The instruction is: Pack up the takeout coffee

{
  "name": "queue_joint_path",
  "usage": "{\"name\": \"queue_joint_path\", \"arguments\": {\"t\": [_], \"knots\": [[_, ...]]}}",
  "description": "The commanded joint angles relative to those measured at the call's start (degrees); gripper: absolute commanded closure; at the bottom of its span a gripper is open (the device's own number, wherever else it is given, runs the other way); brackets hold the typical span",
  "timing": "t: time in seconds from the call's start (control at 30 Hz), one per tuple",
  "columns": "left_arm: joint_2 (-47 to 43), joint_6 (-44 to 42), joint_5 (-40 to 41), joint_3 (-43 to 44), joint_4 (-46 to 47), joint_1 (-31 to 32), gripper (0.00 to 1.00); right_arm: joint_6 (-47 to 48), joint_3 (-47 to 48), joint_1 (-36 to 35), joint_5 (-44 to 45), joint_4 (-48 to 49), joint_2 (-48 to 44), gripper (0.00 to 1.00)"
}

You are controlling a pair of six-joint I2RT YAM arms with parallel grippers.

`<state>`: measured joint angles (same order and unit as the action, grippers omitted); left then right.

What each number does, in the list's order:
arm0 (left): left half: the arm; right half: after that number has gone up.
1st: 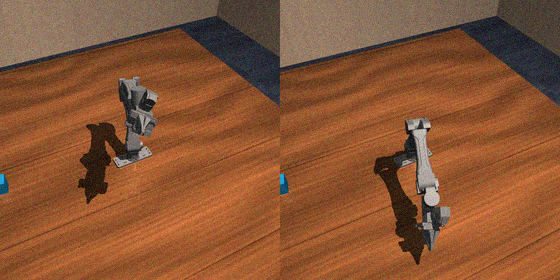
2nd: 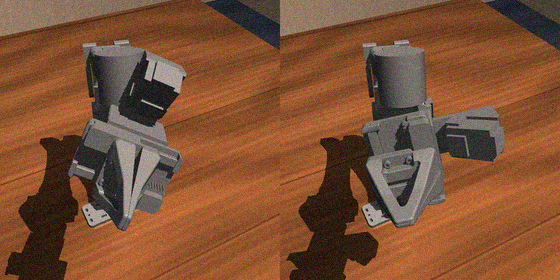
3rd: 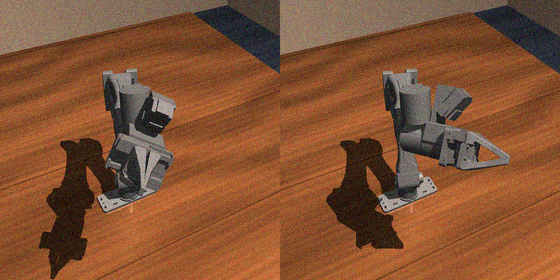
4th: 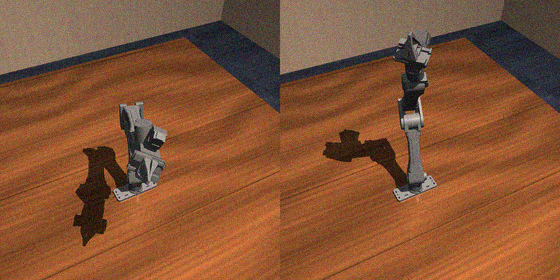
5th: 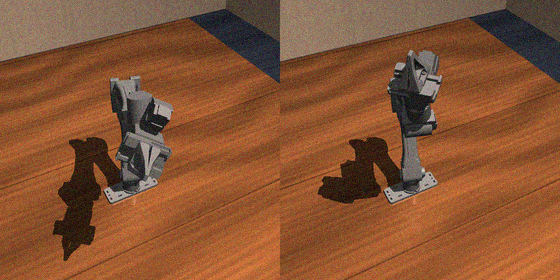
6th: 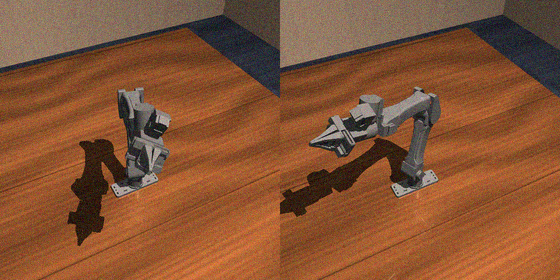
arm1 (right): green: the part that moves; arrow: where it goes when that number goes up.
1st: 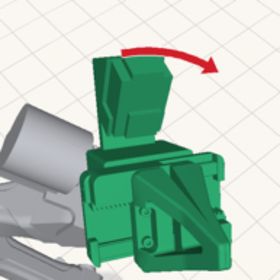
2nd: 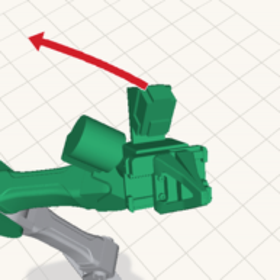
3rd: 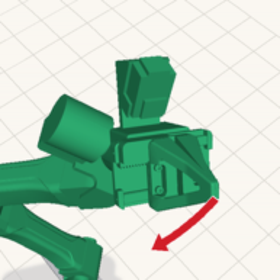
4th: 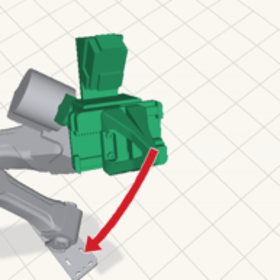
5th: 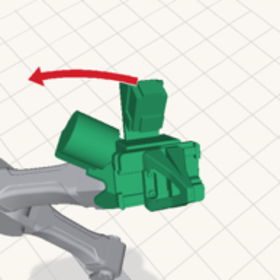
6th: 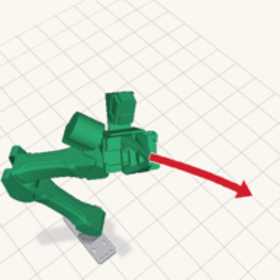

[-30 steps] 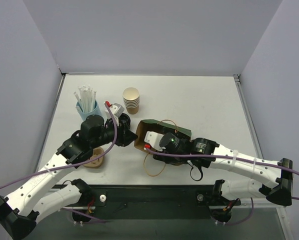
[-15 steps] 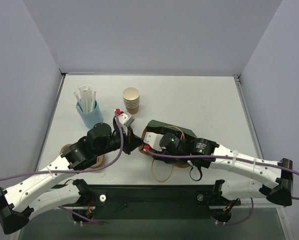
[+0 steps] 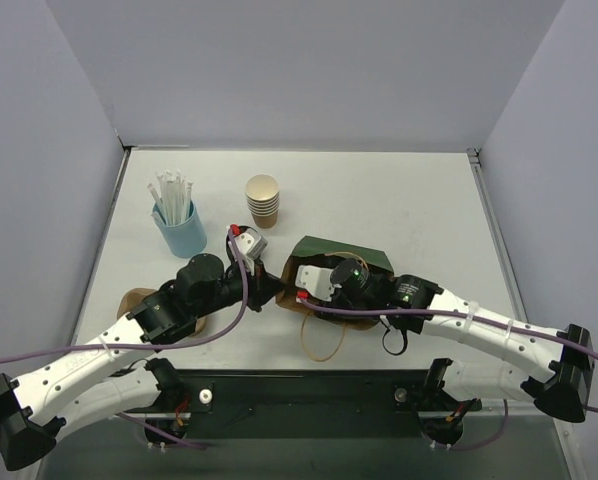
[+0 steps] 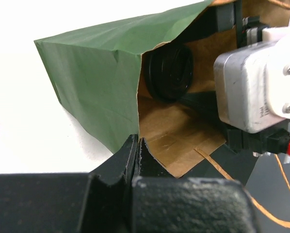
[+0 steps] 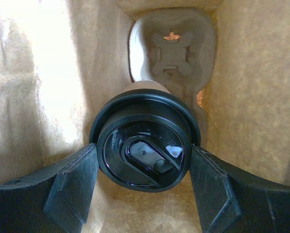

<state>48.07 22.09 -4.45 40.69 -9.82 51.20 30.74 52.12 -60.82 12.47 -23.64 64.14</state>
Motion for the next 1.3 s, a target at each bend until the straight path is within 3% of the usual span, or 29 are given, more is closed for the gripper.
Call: {"name": "queue_joint_path", "arguments": {"t": [0.0, 0.4, 0.87, 1.27], "knots": [[-0.4, 0.5, 0.5, 0.5, 3.1, 0.1, 1.0, 1.2, -1.8, 0.5, -2.6, 3.1, -1.2, 0.62], [-0.7, 2.7, 0.1, 1.0, 1.1, 0.1, 1.0, 4.2, -3.2, 2.6, 2.6, 10.5, 4.4, 0.63], [-2.6, 4.4, 1.1, -3.1, 4.0, 0.2, 1.0, 8.3, -6.9, 7.9, -0.1, 5.1, -4.5, 0.61], [-1.8, 5.8, -1.9, -2.6, 6.9, 0.2, 1.0, 11.2, -7.8, 8.2, 0.4, 5.2, -3.2, 0.6]]}}
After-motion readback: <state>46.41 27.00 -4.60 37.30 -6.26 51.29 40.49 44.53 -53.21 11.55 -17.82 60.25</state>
